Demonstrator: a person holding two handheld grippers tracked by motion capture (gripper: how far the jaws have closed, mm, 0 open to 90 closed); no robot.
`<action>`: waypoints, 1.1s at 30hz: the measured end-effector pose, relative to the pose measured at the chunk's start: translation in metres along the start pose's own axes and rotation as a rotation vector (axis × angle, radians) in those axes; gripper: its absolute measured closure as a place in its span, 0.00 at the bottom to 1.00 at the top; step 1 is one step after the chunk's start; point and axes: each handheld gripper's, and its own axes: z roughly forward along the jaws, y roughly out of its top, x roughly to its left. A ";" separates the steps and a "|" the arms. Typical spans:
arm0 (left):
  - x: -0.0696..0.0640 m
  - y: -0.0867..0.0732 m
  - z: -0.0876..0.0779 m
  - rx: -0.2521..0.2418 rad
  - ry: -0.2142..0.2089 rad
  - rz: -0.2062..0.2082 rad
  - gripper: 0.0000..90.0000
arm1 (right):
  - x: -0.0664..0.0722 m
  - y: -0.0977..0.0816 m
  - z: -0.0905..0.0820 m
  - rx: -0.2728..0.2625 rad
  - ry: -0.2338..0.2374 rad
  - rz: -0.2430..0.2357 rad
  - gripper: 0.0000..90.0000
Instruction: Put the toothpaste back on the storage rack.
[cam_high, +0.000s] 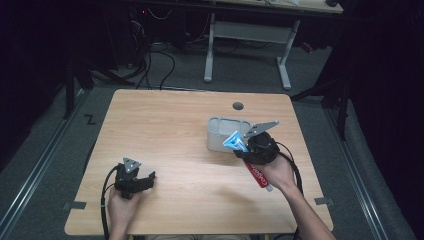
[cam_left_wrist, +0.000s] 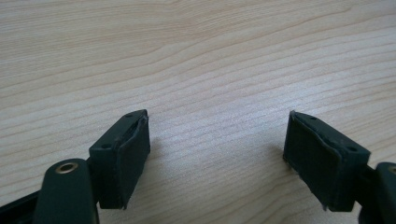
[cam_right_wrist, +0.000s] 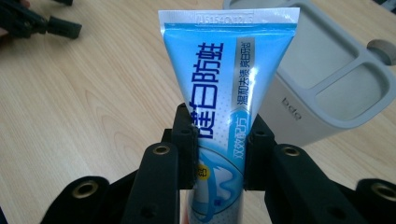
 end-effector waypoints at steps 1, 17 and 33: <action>0.000 0.000 0.000 0.000 0.000 0.000 0.26 | -0.003 0.002 -0.002 -0.015 -0.002 0.003 0.80; 0.000 0.000 0.000 0.000 0.000 0.001 0.26 | -0.019 0.016 -0.016 -0.083 -0.026 0.034 0.80; 0.000 0.000 0.000 0.000 -0.001 0.001 0.26 | -0.025 0.039 -0.018 -0.102 -0.032 0.031 0.80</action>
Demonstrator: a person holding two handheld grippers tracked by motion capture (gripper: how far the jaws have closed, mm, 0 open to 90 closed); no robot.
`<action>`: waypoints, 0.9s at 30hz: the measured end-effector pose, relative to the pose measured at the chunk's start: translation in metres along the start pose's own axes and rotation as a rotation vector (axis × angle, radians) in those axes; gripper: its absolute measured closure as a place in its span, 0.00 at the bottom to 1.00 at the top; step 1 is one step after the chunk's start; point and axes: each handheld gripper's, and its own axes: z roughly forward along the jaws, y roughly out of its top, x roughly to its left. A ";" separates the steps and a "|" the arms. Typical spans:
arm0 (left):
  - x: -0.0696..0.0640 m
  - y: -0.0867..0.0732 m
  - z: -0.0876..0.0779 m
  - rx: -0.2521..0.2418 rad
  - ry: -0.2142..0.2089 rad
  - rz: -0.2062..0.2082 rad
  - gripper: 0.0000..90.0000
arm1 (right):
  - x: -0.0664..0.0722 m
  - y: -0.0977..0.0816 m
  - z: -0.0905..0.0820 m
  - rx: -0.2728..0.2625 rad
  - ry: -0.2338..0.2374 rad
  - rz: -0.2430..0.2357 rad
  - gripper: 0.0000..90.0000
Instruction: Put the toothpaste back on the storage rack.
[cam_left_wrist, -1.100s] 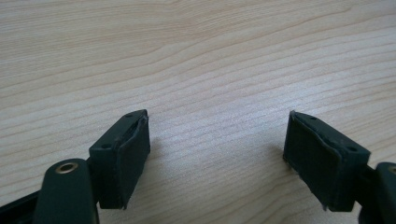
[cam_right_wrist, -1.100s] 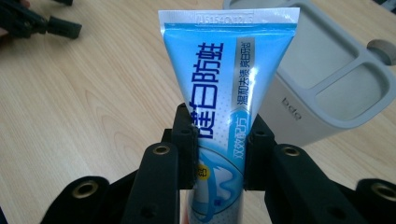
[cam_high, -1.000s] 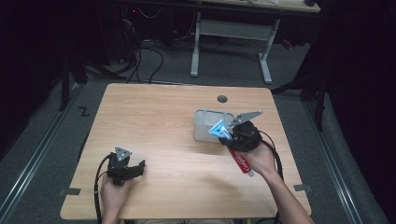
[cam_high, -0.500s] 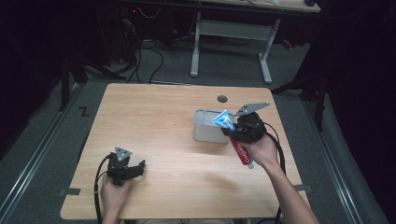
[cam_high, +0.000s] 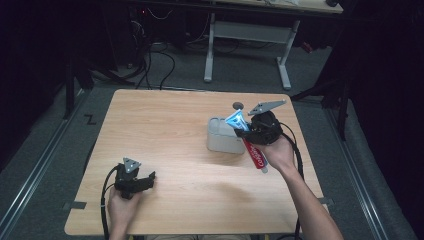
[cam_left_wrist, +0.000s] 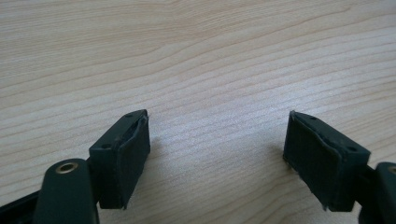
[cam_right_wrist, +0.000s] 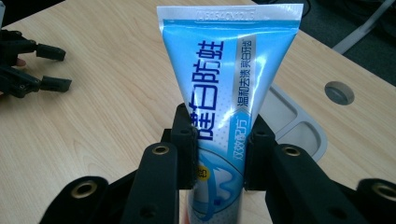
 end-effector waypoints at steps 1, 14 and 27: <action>0.000 0.000 0.000 0.000 0.000 0.000 0.26 | 0.000 0.001 0.000 -0.001 -0.002 -0.002 0.80; 0.000 0.000 0.000 0.000 -0.002 0.000 0.26 | -0.010 0.022 0.004 -0.022 -0.031 0.007 0.80; 0.000 0.000 0.000 0.000 -0.004 0.000 0.26 | -0.021 0.043 0.011 -0.077 -0.065 0.027 0.79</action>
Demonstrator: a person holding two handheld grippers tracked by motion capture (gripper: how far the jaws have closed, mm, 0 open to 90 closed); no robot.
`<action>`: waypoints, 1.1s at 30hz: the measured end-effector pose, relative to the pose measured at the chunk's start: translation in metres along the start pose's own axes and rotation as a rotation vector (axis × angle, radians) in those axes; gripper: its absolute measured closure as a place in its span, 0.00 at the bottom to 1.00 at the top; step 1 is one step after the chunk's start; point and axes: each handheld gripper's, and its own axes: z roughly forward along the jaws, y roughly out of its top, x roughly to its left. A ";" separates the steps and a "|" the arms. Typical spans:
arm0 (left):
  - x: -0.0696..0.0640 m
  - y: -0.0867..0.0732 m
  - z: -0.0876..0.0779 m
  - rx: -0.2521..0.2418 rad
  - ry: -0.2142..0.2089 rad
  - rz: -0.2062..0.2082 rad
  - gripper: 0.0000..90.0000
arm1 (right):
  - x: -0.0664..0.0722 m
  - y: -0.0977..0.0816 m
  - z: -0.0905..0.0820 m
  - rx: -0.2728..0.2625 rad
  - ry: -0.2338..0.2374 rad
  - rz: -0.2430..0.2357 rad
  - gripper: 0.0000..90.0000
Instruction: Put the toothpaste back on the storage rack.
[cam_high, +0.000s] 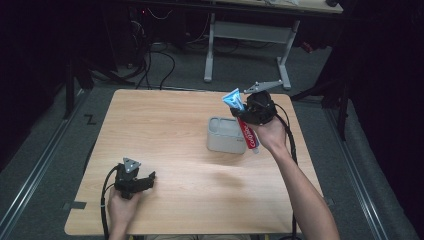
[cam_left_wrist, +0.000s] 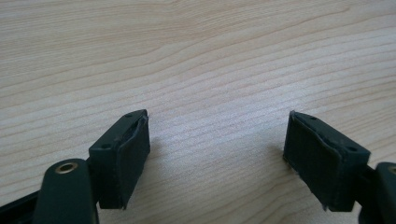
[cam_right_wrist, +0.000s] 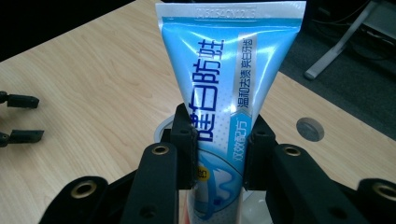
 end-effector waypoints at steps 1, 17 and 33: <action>0.000 0.000 0.000 0.000 0.000 0.000 0.26 | -0.001 0.001 0.001 -0.003 -0.002 0.001 0.79; 0.000 0.000 0.000 -0.001 0.000 0.000 0.26 | -0.011 0.012 0.009 -0.091 0.012 0.023 0.80; 0.000 0.000 0.000 -0.001 0.001 0.000 0.26 | -0.008 0.028 0.023 -0.194 -0.006 0.021 0.80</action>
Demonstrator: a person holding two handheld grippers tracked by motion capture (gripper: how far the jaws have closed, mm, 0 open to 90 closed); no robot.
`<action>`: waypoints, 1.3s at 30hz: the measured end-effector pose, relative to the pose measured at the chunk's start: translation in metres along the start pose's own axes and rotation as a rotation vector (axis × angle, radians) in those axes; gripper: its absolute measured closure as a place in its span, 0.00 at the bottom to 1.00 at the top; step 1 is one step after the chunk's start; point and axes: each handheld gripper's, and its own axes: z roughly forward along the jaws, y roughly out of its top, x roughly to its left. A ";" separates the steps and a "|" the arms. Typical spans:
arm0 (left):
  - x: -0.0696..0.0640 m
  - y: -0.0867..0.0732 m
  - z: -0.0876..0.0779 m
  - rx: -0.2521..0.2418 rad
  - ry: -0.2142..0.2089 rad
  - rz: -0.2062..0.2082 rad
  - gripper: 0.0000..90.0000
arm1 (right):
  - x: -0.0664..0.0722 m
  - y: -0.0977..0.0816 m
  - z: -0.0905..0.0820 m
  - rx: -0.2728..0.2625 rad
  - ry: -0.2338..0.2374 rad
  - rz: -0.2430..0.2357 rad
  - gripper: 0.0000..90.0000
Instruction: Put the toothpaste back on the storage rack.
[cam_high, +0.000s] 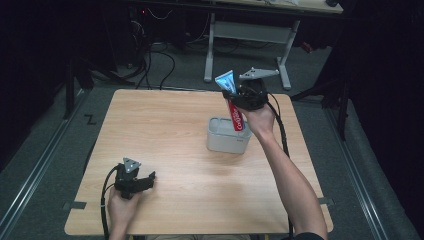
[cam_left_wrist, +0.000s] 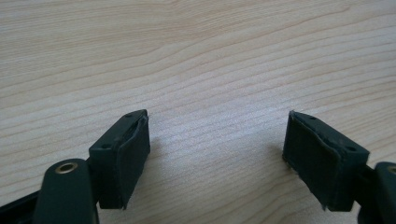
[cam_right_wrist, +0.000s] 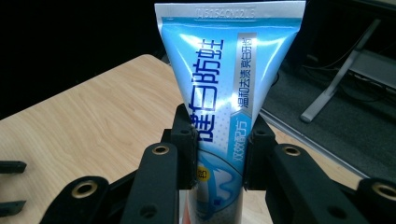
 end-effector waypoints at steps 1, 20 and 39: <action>0.000 0.000 0.000 0.000 0.000 0.000 0.26 | 0.001 0.000 0.002 -0.004 0.000 0.002 0.80; 0.000 0.000 0.000 0.002 0.000 0.003 0.26 | 0.000 -0.012 0.032 0.015 -0.035 -0.016 0.78; 0.000 0.000 0.000 0.001 -0.001 0.002 0.26 | -0.005 -0.029 0.043 0.077 -0.041 -0.004 0.78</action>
